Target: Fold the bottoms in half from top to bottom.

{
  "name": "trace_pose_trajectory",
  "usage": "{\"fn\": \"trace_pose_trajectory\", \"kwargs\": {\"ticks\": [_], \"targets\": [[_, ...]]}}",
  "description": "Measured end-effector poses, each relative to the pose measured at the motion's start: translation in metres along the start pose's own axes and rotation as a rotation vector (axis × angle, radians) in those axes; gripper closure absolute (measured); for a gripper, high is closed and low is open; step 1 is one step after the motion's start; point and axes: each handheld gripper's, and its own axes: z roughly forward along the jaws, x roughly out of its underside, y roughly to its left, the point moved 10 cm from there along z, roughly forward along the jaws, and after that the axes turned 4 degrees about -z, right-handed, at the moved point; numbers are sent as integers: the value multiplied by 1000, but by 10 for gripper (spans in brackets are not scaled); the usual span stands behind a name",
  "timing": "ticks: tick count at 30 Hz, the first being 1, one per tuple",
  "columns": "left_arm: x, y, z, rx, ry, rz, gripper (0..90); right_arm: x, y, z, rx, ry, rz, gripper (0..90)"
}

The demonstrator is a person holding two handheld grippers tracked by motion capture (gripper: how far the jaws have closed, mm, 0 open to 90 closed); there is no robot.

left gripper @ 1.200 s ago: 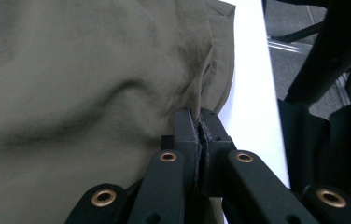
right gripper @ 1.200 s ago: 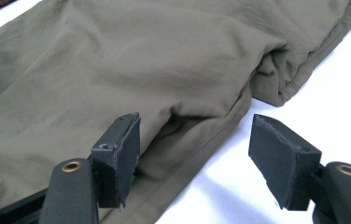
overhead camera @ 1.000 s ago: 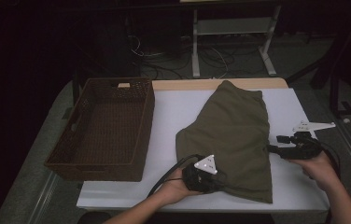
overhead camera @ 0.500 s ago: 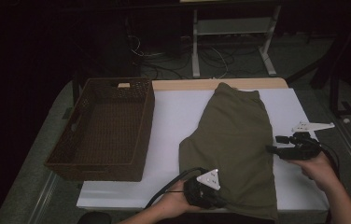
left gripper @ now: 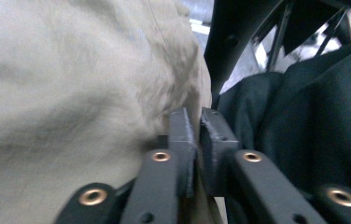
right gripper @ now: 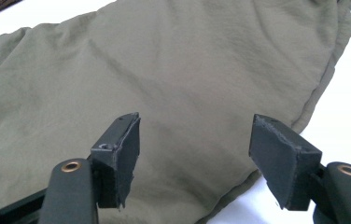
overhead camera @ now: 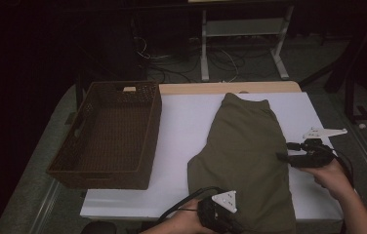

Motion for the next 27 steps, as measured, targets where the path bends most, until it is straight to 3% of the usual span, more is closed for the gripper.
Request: {"fn": "trace_pose_trajectory", "kwargs": {"ticks": [10,27], "targets": [[-16,16,-25,-38,-115,-48,591,0,2,2,-4,5,-10,333],[-14,68,-75,-242,-215,-126,420,2,6,4,-12,15,-16,334]]}}
